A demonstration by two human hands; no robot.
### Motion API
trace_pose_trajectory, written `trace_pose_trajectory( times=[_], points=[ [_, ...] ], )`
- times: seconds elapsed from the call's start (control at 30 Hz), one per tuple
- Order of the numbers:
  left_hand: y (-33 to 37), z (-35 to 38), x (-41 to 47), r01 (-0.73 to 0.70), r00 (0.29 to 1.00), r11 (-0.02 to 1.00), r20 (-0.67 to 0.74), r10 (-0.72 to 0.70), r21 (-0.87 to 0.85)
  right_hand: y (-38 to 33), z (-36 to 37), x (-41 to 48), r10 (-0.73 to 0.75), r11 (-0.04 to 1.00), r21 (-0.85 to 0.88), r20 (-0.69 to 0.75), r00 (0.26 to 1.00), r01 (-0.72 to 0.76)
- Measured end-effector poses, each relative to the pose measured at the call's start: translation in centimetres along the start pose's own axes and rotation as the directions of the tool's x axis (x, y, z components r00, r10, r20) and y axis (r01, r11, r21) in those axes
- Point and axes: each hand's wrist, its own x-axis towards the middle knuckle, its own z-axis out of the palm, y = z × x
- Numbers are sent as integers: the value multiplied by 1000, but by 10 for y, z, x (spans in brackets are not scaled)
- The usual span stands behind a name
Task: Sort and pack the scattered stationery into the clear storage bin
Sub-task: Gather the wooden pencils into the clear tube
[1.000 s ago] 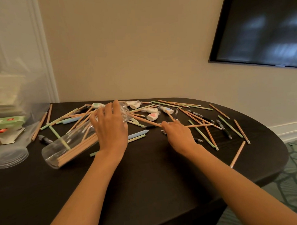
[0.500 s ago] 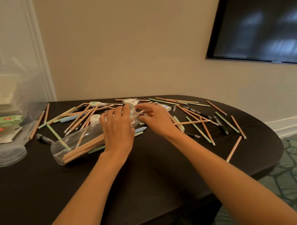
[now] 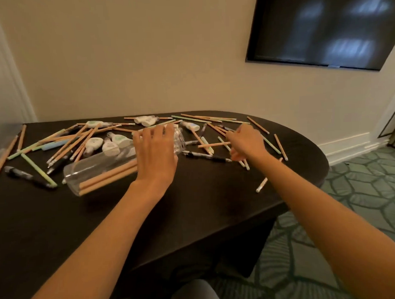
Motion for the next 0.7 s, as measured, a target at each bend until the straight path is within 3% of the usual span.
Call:
trace_pose_trajectory(
  times=[0.03,0.1,0.2,0.47,0.6,0.7],
  points=[
    [9,2,-1,-13,1000,1000,4,13,-4,14,-13,0,13,983,-184,-11,1000,-15],
    [24,5,0,-41,999,999,11,41,-1,38,-33,-3,70,918,-391,-1,998,-65],
    [45,7,3,-78,997,997,21,78,6,67,-46,-7,274,858,-474,99,957,-196],
    [85,13,15,-141,989,990,43,139,31,74,-46,-3,423,888,-319,280,862,-332],
    [113,17,35,-167,986,985,37,165,33,81,-59,9,324,946,-81,212,922,-313],
    [125,22,51,-170,985,985,27,169,34,83,-65,25,237,971,-44,102,966,-234]
  ],
)
